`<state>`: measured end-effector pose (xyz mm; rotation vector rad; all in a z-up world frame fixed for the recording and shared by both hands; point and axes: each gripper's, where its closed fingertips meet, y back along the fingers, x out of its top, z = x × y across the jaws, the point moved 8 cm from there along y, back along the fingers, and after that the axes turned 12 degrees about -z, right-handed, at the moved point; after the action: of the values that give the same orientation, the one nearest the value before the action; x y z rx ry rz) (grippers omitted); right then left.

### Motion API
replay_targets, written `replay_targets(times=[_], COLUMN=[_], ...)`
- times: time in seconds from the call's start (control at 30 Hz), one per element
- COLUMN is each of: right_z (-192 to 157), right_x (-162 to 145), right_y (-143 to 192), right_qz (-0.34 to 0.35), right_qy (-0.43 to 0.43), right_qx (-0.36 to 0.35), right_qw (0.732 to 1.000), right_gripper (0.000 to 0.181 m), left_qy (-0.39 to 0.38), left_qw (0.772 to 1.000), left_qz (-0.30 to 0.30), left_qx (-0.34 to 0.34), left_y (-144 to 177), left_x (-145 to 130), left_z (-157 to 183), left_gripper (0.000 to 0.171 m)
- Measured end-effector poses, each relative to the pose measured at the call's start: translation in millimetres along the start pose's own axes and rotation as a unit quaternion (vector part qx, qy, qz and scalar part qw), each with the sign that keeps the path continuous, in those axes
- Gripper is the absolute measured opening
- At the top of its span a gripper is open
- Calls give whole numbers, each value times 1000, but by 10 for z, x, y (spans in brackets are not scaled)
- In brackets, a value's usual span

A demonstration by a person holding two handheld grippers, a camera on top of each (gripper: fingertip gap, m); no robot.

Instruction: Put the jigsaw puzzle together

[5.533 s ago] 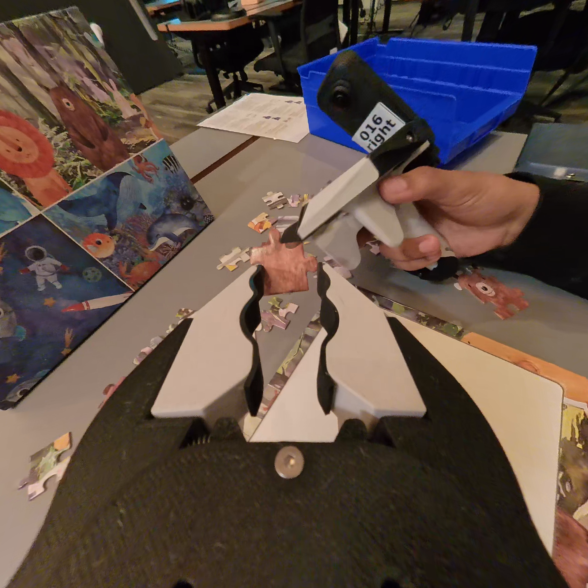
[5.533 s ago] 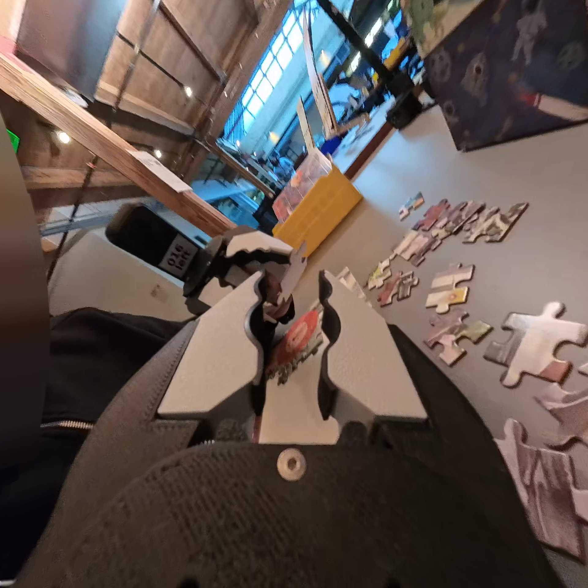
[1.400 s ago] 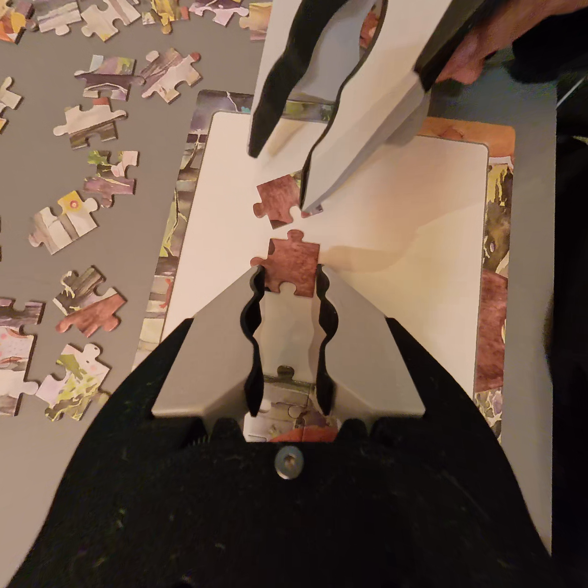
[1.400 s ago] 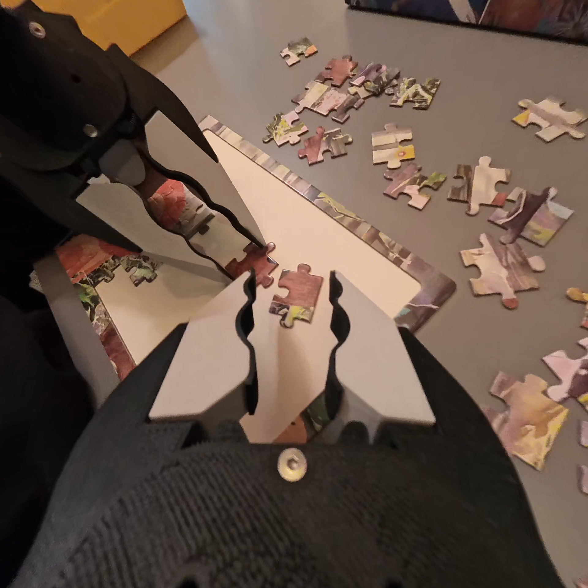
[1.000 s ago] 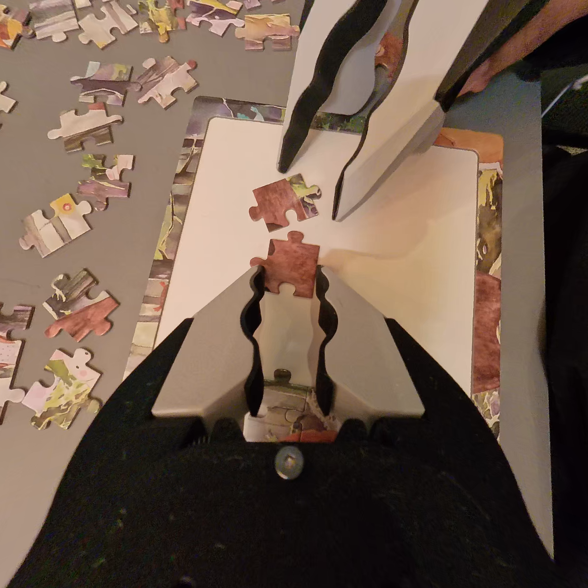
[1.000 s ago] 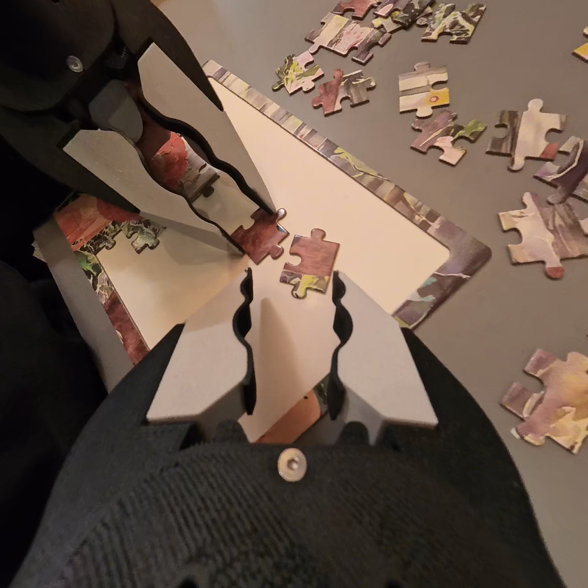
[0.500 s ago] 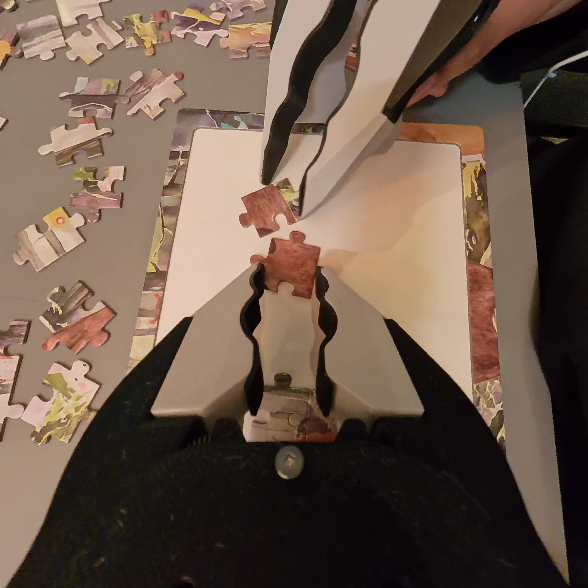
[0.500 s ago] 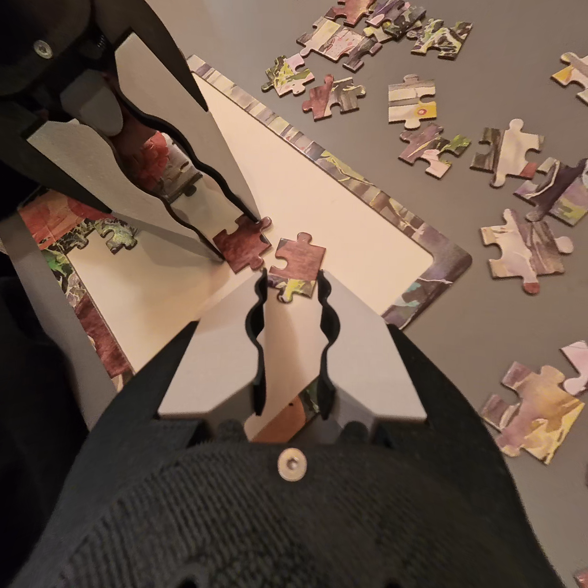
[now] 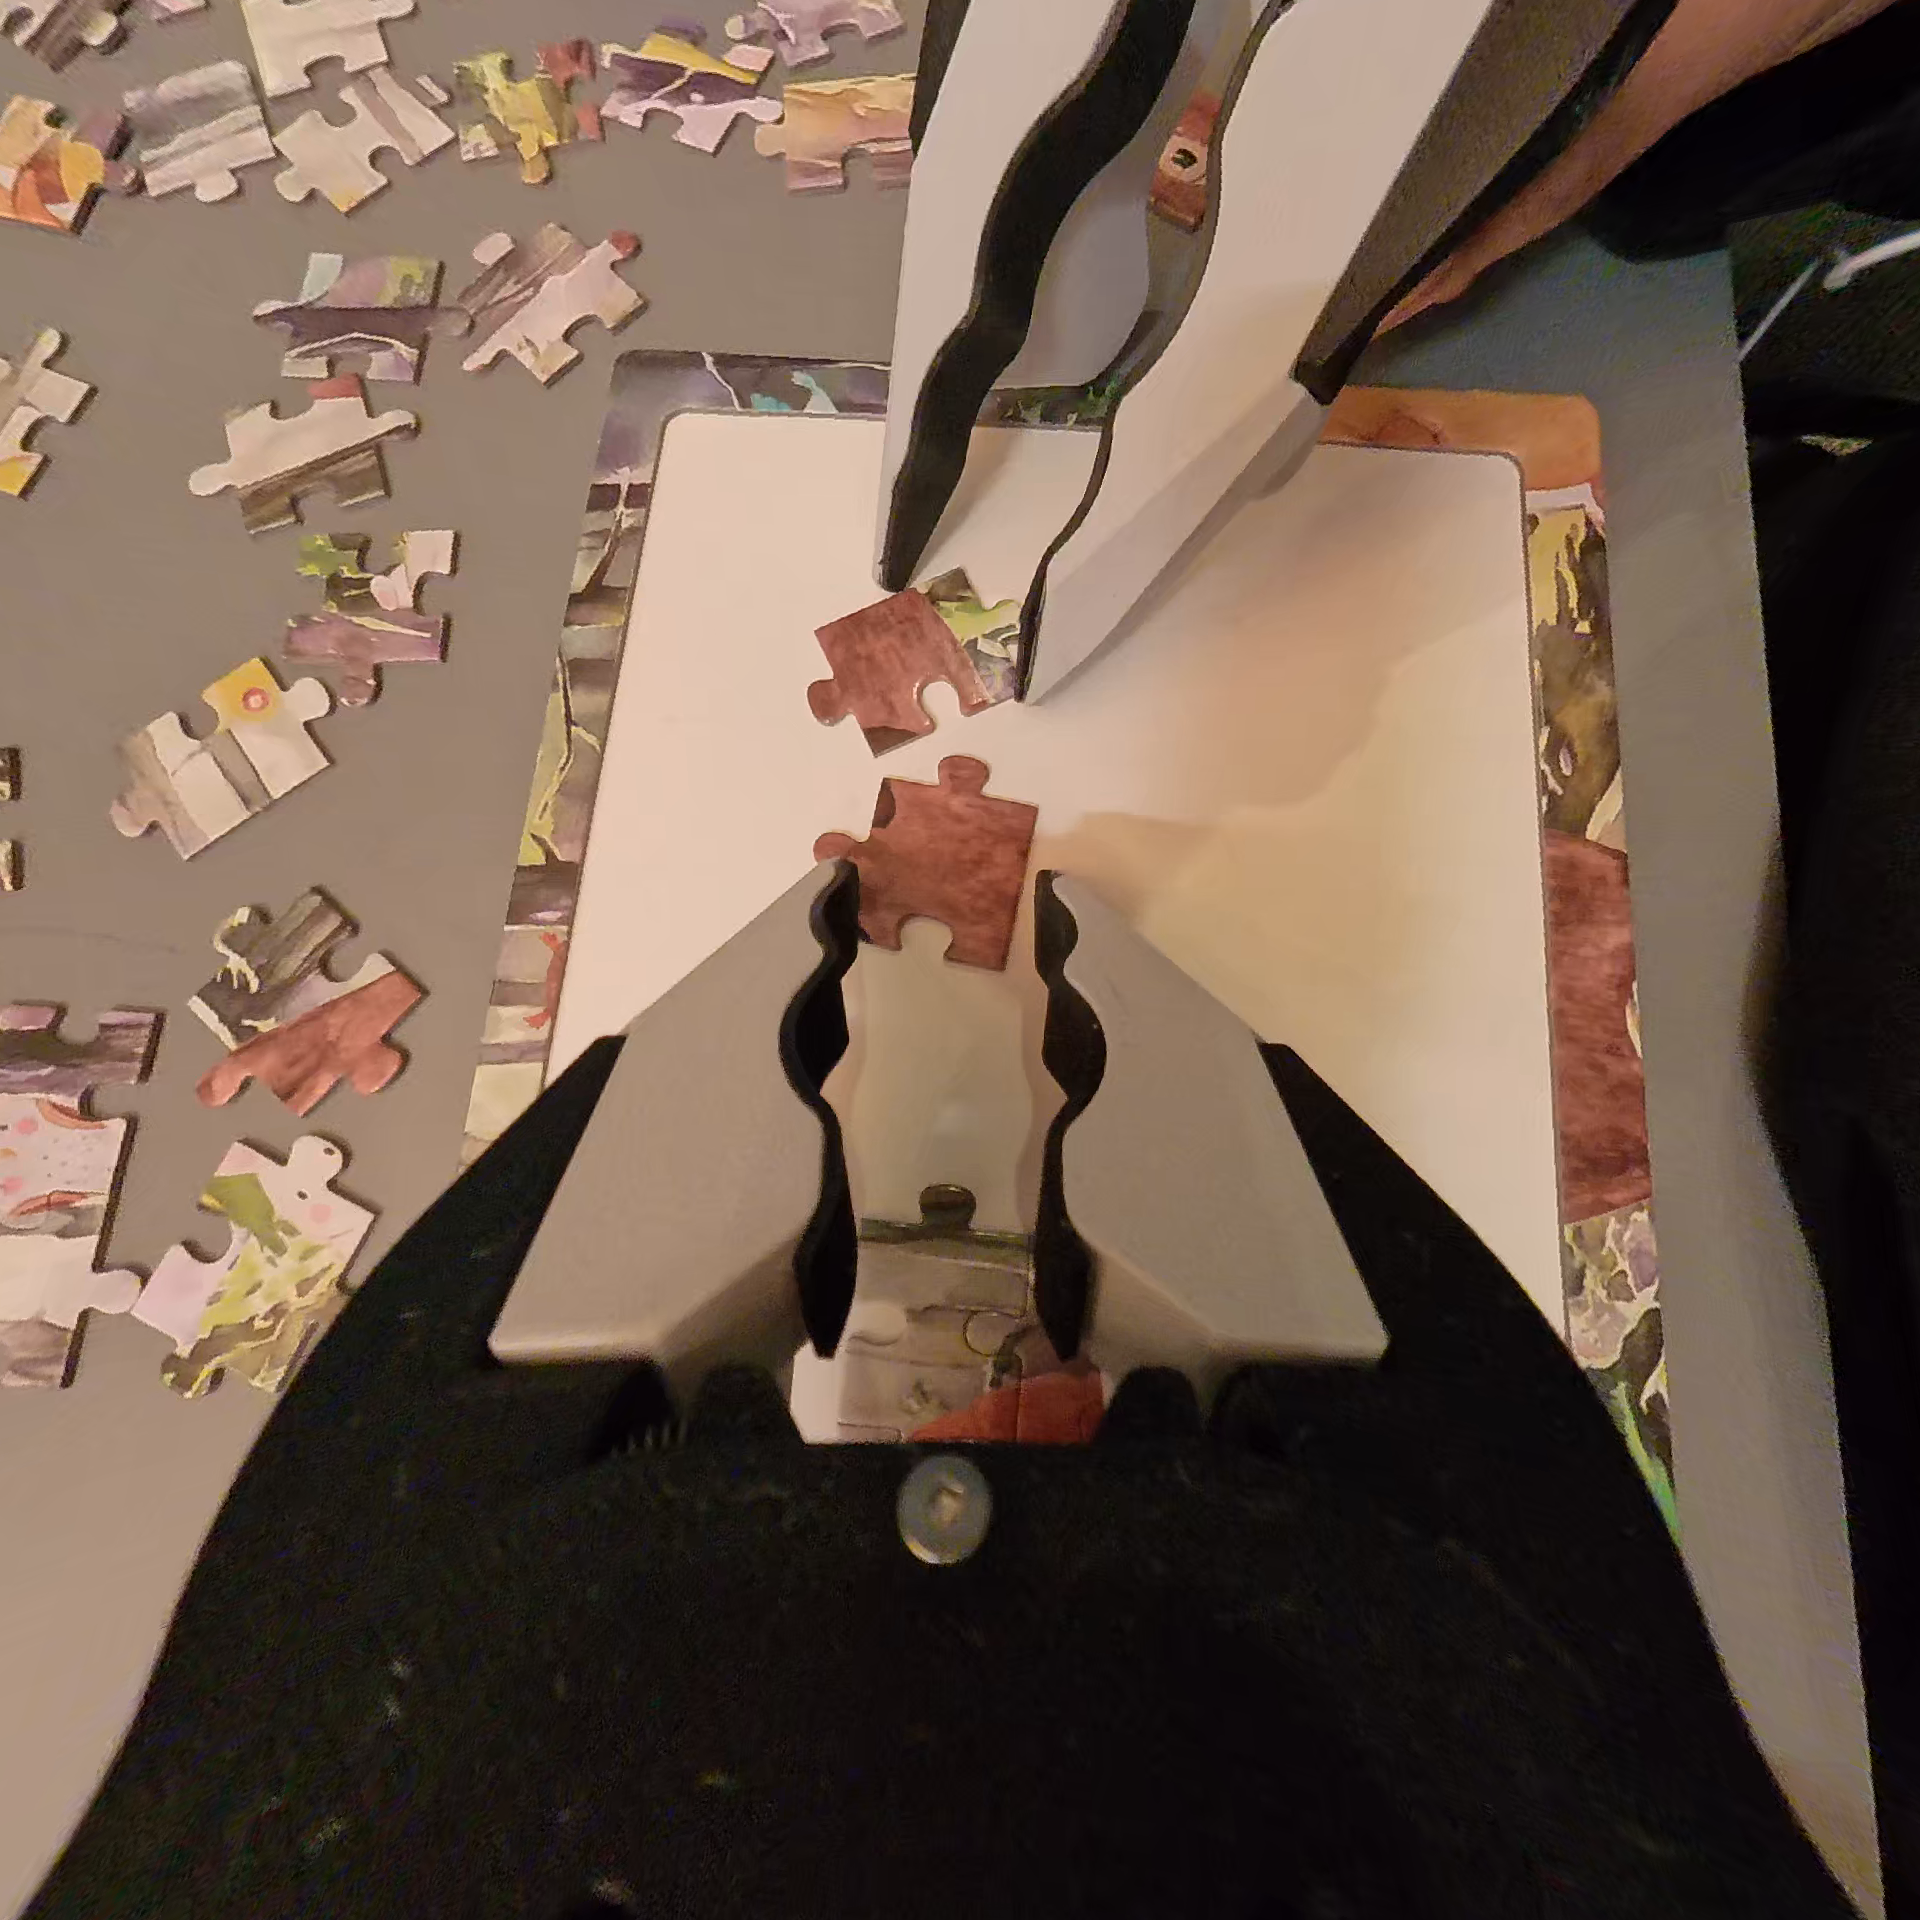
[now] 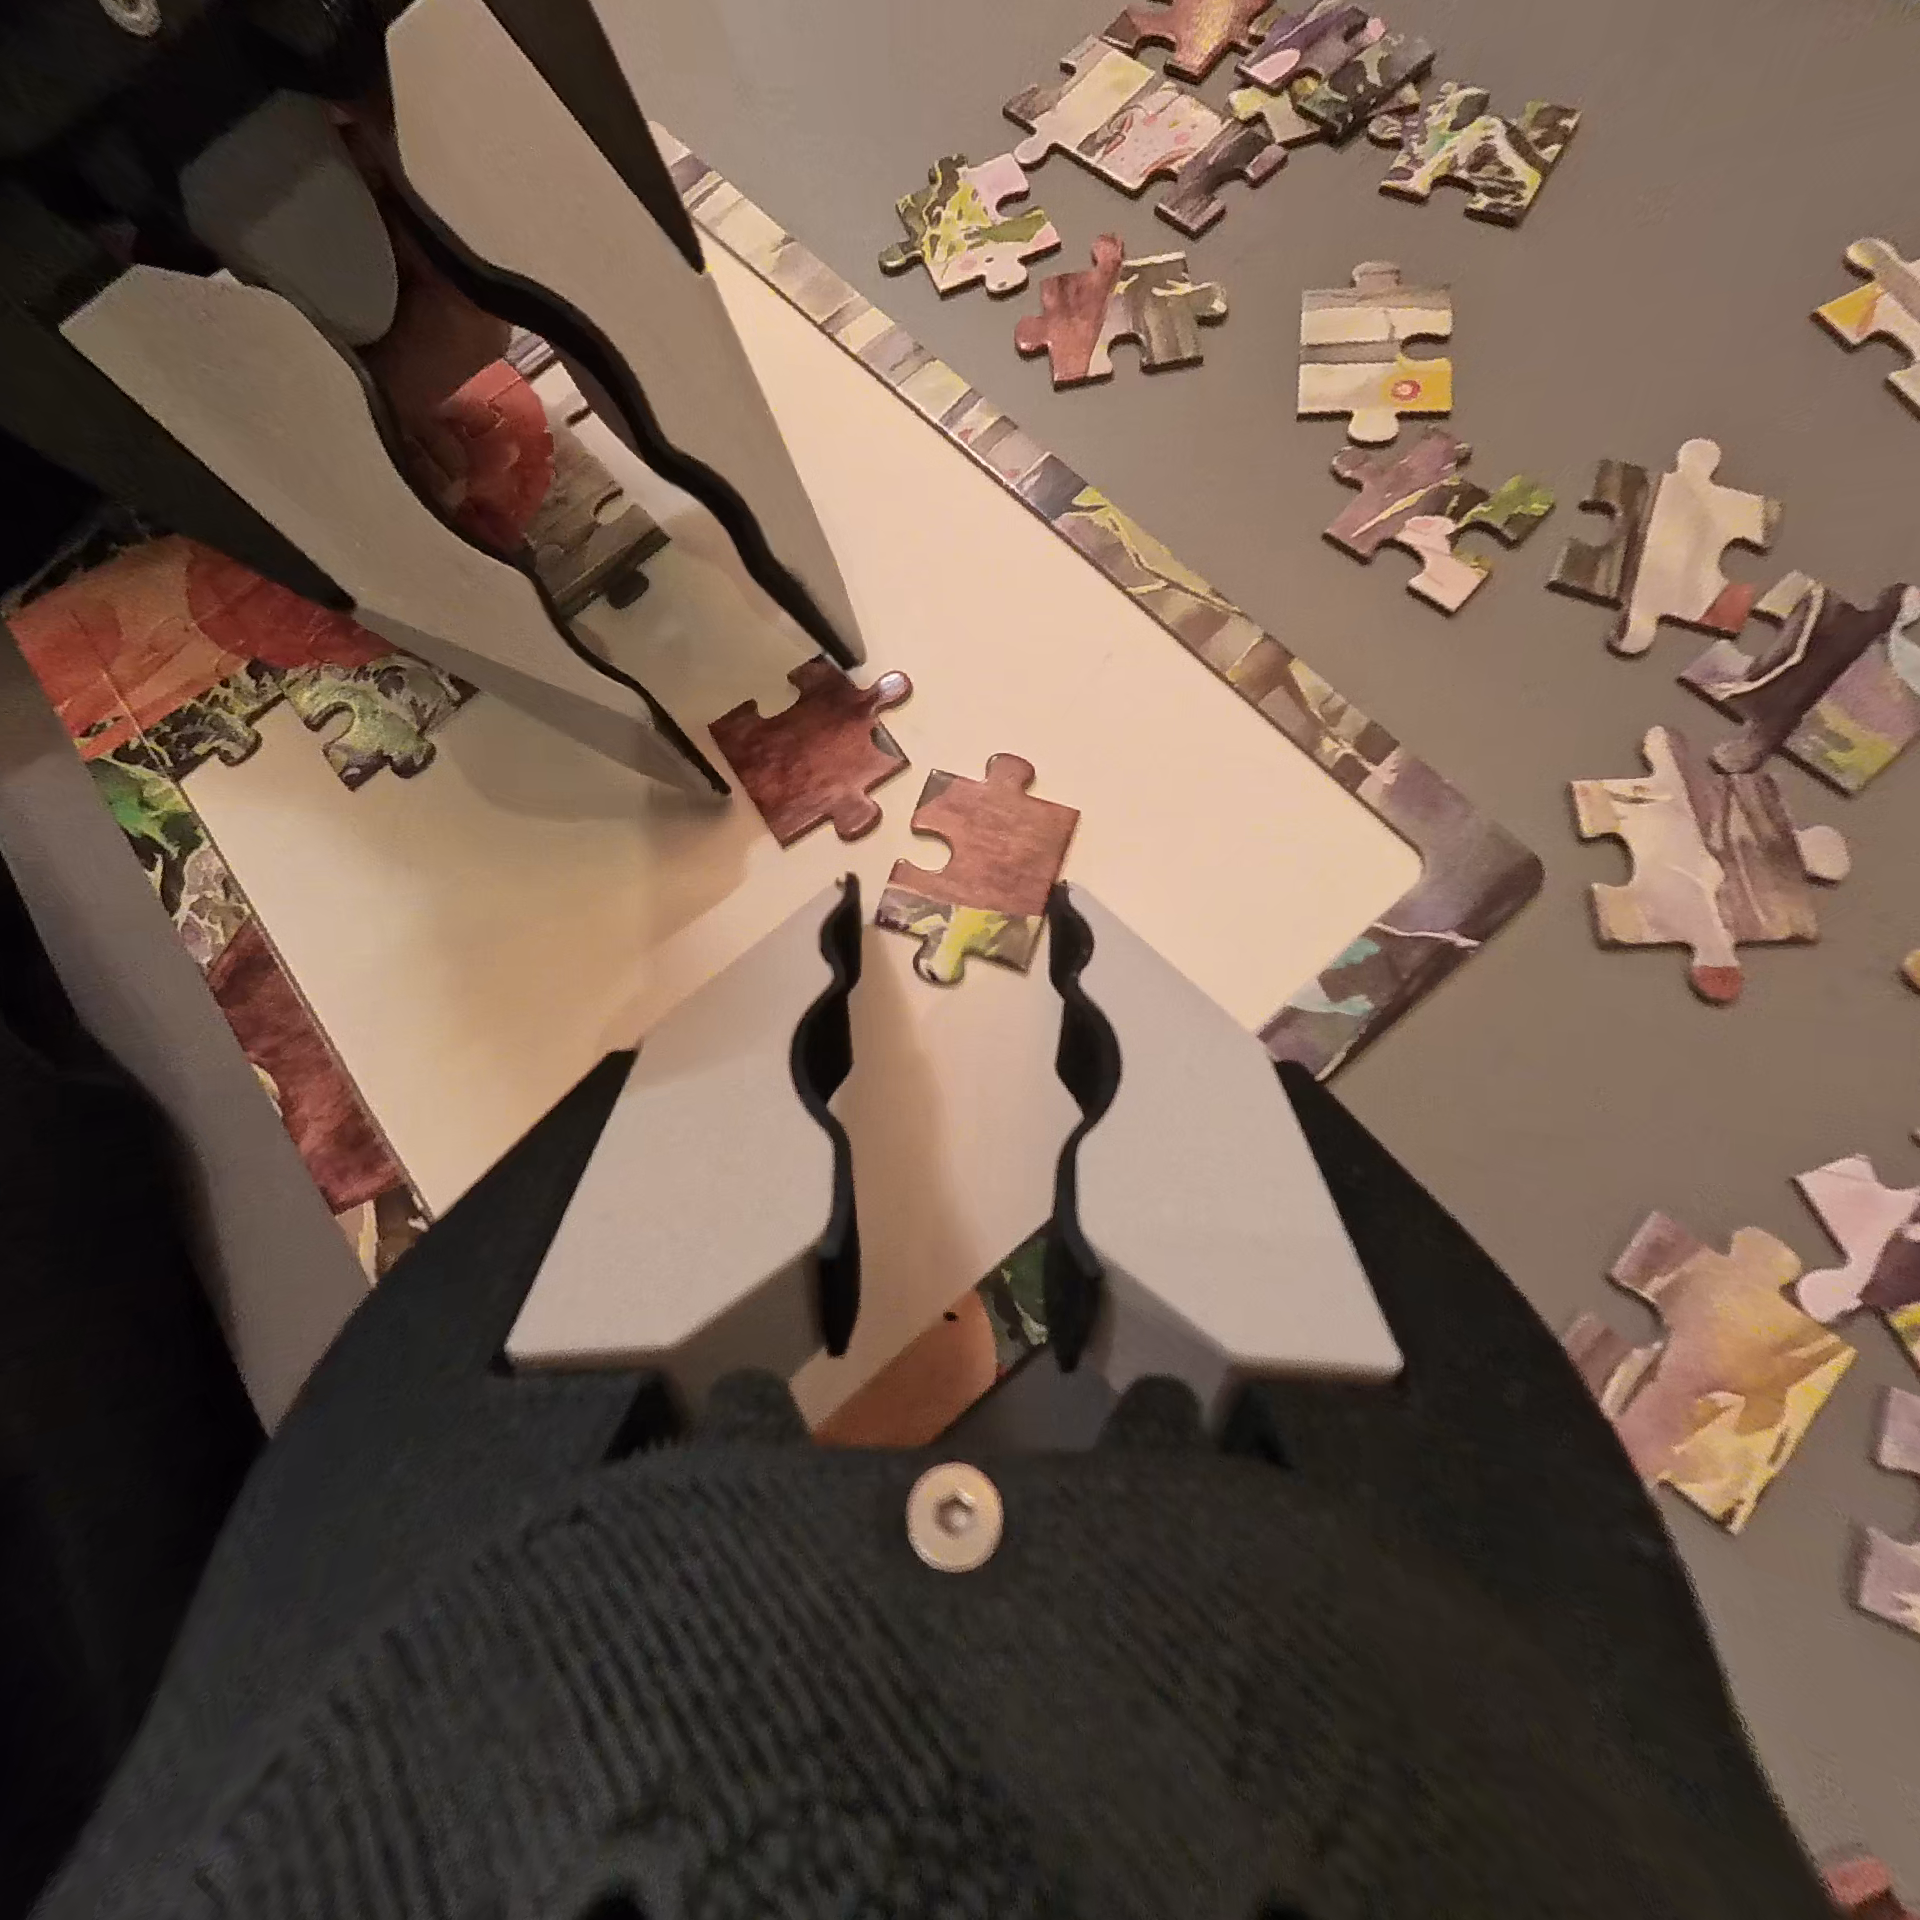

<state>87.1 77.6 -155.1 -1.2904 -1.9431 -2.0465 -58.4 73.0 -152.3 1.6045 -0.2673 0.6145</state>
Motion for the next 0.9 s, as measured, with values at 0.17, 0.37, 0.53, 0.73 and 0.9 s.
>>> replay_targets(times=[0.17, 0.37, 0.53, 0.73, 0.9], right_z=[-20, -87, -156, -228, -292], right_x=[9, 31, 26, 19, 15], right_y=[-7, -6, 26, 39, 41], right_qz=[-8, -19, -42, -57, -64], right_qy=[2, -31, -51, -55, -49], right_qx=[-19, -23, -14, -10, 2], right_qw=[1000, 999, 998, 997, 997], right_gripper=[33, 42, 50, 55, 56], left_qy=[9, 11, 14, 16, 16], left_qw=[1000, 1000, 1000, 1000, 1000], left_qz=[-6, -5, -4, -6, -6], left_qx=[0, -4, -11, -8, -7], left_y=[-17, -24, -33, -35, -35], left_x=[-17, -9, -5, -5, -5], left_z=[-15, 1, 16, 19, 21], left_gripper=[32, 29, 29, 29, 29])
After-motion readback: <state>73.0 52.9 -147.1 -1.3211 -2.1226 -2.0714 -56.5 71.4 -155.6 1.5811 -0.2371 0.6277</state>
